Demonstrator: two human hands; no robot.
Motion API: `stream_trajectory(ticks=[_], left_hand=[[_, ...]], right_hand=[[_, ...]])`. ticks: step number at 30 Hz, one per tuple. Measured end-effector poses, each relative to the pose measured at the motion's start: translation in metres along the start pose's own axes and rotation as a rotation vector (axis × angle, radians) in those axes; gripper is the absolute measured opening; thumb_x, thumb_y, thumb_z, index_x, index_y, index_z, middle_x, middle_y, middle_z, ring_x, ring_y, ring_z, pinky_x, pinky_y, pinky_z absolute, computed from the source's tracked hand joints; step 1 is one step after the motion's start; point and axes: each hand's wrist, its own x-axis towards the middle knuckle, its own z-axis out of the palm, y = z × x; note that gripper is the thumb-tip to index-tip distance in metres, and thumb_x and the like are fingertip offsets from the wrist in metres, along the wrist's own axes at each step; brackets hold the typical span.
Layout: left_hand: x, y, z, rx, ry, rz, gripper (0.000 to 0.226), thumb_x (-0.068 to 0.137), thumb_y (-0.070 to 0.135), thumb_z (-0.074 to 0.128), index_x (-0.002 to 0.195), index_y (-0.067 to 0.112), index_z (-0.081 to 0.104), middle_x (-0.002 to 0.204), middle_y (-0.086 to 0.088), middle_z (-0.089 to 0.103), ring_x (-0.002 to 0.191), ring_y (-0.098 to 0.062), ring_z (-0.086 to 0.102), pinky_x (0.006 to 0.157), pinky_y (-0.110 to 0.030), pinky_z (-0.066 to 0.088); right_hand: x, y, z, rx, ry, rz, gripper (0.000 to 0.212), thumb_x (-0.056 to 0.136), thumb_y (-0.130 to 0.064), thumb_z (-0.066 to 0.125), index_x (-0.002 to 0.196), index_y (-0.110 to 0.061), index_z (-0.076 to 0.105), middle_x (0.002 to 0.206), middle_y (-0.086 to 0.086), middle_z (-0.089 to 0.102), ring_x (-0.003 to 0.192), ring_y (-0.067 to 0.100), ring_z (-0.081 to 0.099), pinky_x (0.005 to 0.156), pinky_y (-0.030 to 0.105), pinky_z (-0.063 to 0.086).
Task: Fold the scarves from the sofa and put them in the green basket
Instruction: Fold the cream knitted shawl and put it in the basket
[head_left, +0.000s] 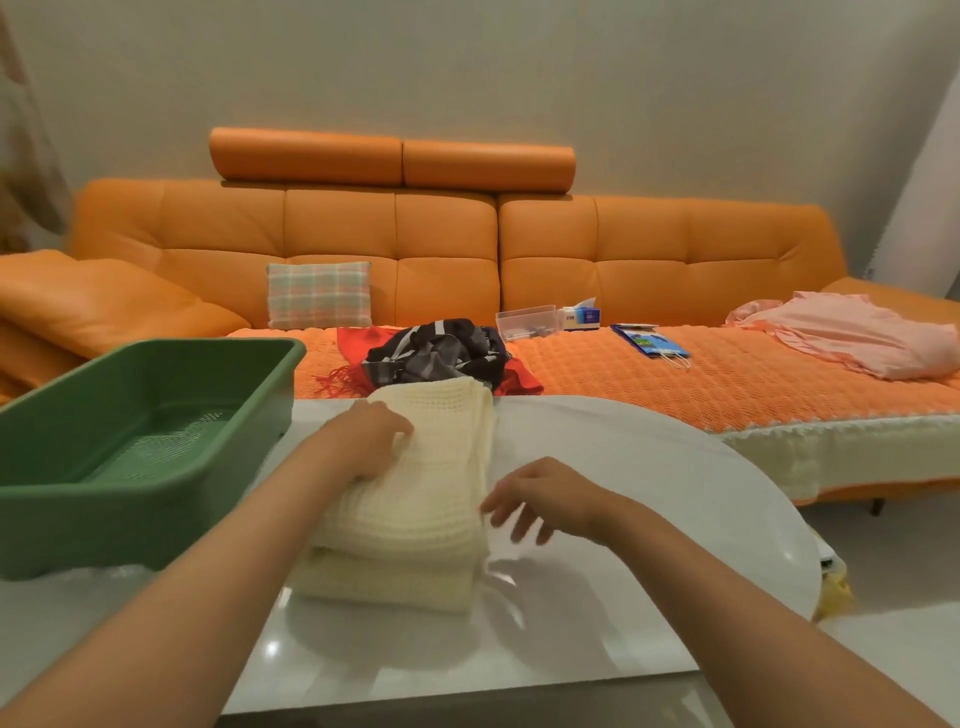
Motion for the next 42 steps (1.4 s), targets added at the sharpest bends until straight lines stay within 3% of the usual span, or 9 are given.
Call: stream_trajectory(ticks=[3, 6, 10, 16, 20, 24, 27, 35, 42], left_hand=[[-0.012, 0.021, -0.009, -0.126, -0.014, 0.0, 0.052, 0.097, 0.039, 0.054, 0.147, 0.029, 0.043, 0.153, 0.001, 0.038, 0.141, -0.023, 0.033, 0.115, -0.039, 0.031], [-0.037, 0.06, -0.011, -0.167, -0.229, 0.094, 0.105, 0.071, 0.084, 0.057, 0.155, 0.028, 0.027, 0.162, 0.004, 0.019, 0.148, -0.022, 0.021, 0.119, -0.046, 0.022], [-0.061, 0.068, 0.005, 0.011, -0.439, 0.176, 0.133, 0.06, 0.076, 0.073, 0.153, 0.04, -0.015, 0.161, 0.01, -0.025, 0.15, -0.022, -0.021, 0.121, -0.056, 0.002], [-0.087, 0.066, 0.011, -0.205, -0.146, 0.209, 0.081, 0.09, 0.022, 0.059, 0.158, 0.024, 0.015, 0.165, 0.0, 0.013, 0.152, -0.017, 0.009, 0.12, -0.032, 0.015], [-0.1, 0.067, 0.02, -0.211, -0.236, 0.349, 0.072, 0.093, 0.049, 0.054, 0.156, 0.031, 0.024, 0.166, -0.001, 0.007, 0.152, -0.016, 0.002, 0.124, -0.04, 0.004], [-0.09, 0.031, -0.006, -0.628, -0.013, 0.156, 0.032, 0.1, 0.046, 0.049, 0.125, 0.036, 0.065, 0.127, 0.011, 0.066, 0.12, -0.008, 0.057, 0.104, -0.031, 0.041], [-0.081, 0.002, 0.005, -0.188, 0.133, 0.035, 0.051, 0.095, 0.059, 0.047, 0.142, 0.038, 0.046, 0.147, 0.011, 0.048, 0.138, -0.014, 0.041, 0.113, -0.041, 0.032], [-0.093, 0.021, 0.046, -0.073, -0.102, -0.053, 0.094, 0.079, 0.088, 0.026, 0.154, 0.044, -0.009, 0.165, 0.002, -0.014, 0.151, -0.028, -0.014, 0.116, -0.067, 0.0], [-0.096, 0.006, 0.016, -0.183, 0.055, -0.098, 0.059, 0.09, 0.074, 0.03, 0.133, 0.041, 0.052, 0.137, 0.008, 0.054, 0.124, -0.021, 0.05, 0.096, -0.043, 0.044]], right_hand=[[0.018, 0.011, 0.009, -0.247, 0.235, -0.006, 0.042, 0.093, -0.012, 0.048, 0.129, -0.027, 0.063, 0.136, -0.005, 0.058, 0.124, 0.016, 0.056, 0.102, 0.031, 0.045], [0.028, 0.019, 0.015, -0.432, 0.241, 0.015, 0.053, 0.098, -0.015, 0.046, 0.15, -0.024, 0.041, 0.156, -0.003, 0.038, 0.142, 0.018, 0.038, 0.115, 0.03, 0.031], [0.038, 0.019, 0.026, -0.357, 0.222, -0.036, 0.062, 0.1, -0.032, 0.05, 0.156, -0.028, 0.025, 0.159, -0.003, 0.035, 0.142, 0.02, 0.039, 0.114, 0.033, 0.031], [0.051, 0.018, 0.038, -0.729, 0.345, -0.23, 0.104, 0.087, -0.027, 0.067, 0.152, -0.051, -0.011, 0.166, 0.002, -0.018, 0.153, 0.023, 0.001, 0.121, 0.048, 0.014], [0.059, 0.017, 0.039, -0.671, 0.229, -0.334, 0.073, 0.092, -0.024, 0.064, 0.153, -0.042, 0.028, 0.166, -0.005, 0.015, 0.152, 0.014, 0.014, 0.122, 0.035, 0.016], [0.059, 0.002, 0.04, -0.393, 0.389, -0.238, 0.043, 0.093, -0.009, 0.053, 0.128, -0.031, 0.065, 0.143, -0.007, 0.053, 0.134, 0.016, 0.047, 0.113, 0.034, 0.034], [0.056, -0.029, 0.048, -0.411, 0.528, -0.111, 0.032, 0.093, -0.026, 0.042, 0.101, -0.026, 0.073, 0.117, -0.005, 0.066, 0.112, 0.025, 0.057, 0.099, 0.042, 0.04], [0.075, -0.027, 0.076, -0.35, 0.264, 0.052, 0.067, 0.099, -0.061, 0.031, 0.158, -0.039, 0.009, 0.166, 0.004, -0.015, 0.153, 0.027, -0.013, 0.122, 0.054, 0.003], [0.078, -0.012, 0.062, -0.221, 0.288, 0.139, 0.093, 0.091, -0.072, 0.042, 0.159, -0.026, -0.002, 0.166, 0.01, -0.007, 0.153, 0.031, 0.003, 0.122, 0.048, 0.01]])
